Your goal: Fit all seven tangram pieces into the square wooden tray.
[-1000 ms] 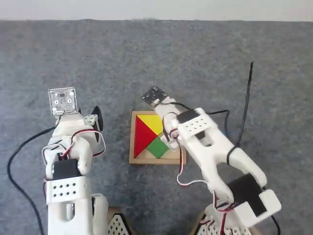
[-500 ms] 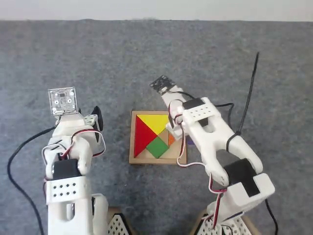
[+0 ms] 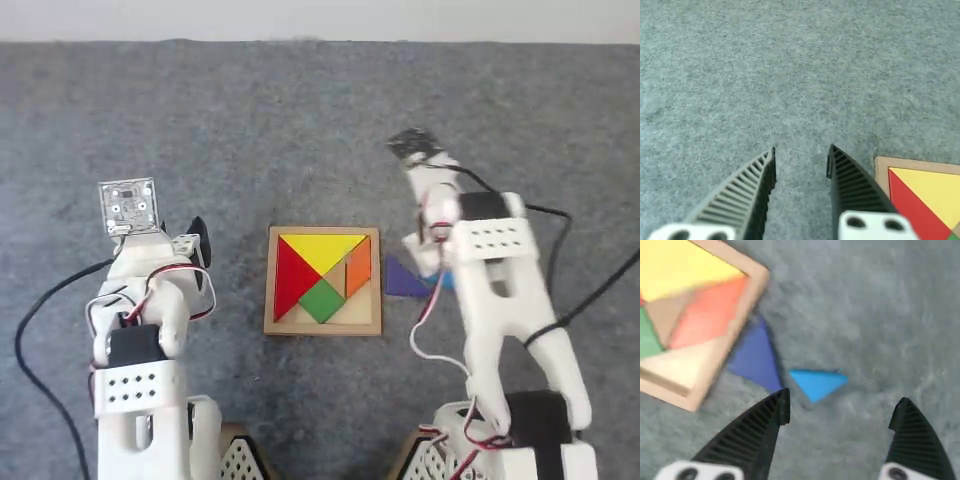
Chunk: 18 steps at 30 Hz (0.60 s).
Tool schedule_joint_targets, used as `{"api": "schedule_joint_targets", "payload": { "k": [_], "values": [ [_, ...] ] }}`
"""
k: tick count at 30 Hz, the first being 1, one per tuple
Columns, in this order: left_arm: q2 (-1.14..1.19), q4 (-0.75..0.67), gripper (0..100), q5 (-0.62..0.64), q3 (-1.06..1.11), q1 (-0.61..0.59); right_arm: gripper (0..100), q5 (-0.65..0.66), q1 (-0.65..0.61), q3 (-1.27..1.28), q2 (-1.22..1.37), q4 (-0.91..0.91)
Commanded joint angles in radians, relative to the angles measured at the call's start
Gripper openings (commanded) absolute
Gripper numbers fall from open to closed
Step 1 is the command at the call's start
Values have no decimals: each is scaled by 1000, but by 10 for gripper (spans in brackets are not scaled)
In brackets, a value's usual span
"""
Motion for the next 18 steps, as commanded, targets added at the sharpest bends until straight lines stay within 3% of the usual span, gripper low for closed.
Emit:
{"api": "schedule_joint_targets", "payload": {
  "k": [1, 8, 12, 18],
  "values": [
    [-20, -11, 163, 3, -21, 9, 329, 23, 38, 15, -13, -22],
    [-20, -11, 163, 3, -21, 9, 329, -140, 38, 28, 101, -71],
    [-20, -11, 163, 3, -21, 9, 329, -405, 25, 18, 228, -73],
    [-20, -12, 163, 3, -21, 9, 329, -973, 8, -97, 400, -44]
  ]
}}
